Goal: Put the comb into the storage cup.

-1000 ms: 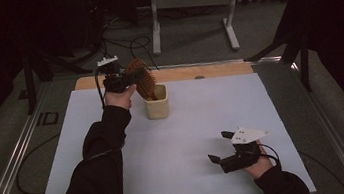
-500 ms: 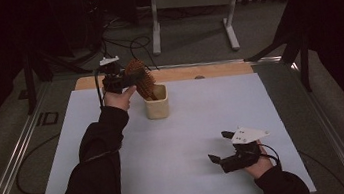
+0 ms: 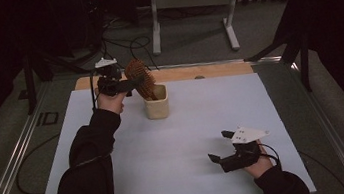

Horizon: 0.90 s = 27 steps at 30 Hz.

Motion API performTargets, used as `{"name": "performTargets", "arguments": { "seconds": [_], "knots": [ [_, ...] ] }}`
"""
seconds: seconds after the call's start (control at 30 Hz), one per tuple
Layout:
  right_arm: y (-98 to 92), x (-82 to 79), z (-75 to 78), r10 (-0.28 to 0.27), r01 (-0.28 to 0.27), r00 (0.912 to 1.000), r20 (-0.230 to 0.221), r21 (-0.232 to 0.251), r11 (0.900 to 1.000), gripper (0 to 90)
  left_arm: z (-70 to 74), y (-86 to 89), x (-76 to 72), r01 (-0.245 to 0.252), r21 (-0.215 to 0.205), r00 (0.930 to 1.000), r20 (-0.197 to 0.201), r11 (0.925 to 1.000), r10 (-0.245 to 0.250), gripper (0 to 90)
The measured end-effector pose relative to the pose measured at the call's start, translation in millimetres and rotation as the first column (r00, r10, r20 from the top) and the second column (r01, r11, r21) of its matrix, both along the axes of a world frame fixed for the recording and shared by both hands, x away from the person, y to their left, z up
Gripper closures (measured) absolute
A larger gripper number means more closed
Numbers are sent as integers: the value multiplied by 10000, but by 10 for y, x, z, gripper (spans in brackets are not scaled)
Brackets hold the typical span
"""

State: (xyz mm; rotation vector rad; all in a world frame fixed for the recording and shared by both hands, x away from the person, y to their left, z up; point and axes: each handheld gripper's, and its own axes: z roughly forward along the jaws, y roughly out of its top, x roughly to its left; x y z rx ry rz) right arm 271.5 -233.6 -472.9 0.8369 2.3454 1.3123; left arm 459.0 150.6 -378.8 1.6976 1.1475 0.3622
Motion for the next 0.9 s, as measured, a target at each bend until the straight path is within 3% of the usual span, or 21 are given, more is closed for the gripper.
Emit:
{"name": "performTargets", "arguments": {
  "seconds": [0.37,0.43,0.53,0.57,0.9],
  "knots": [
    [-4,21,-22,-75,75,9999,-92,-24,10000,78,24,-3,-30,468,531,9985,267,9975,-483,0],
    [-11,28,-29,-27,27,10000,-61,-5,10000,78,24,0,-43,540,629,9973,468,9966,-570,0],
    [-21,24,-29,-125,125,9998,-124,13,9999,78,16,-2,-57,692,764,9956,584,9947,-738,0],
    [-28,27,-28,-94,95,9999,-109,49,9999,78,9,-3,-82,718,1008,9942,722,9923,-793,0],
    [-15,20,-23,-151,150,9999,-83,-36,9999,78,-38,66,-212,1191,1325,9883,795,9840,-1303,0]
  ]
}}
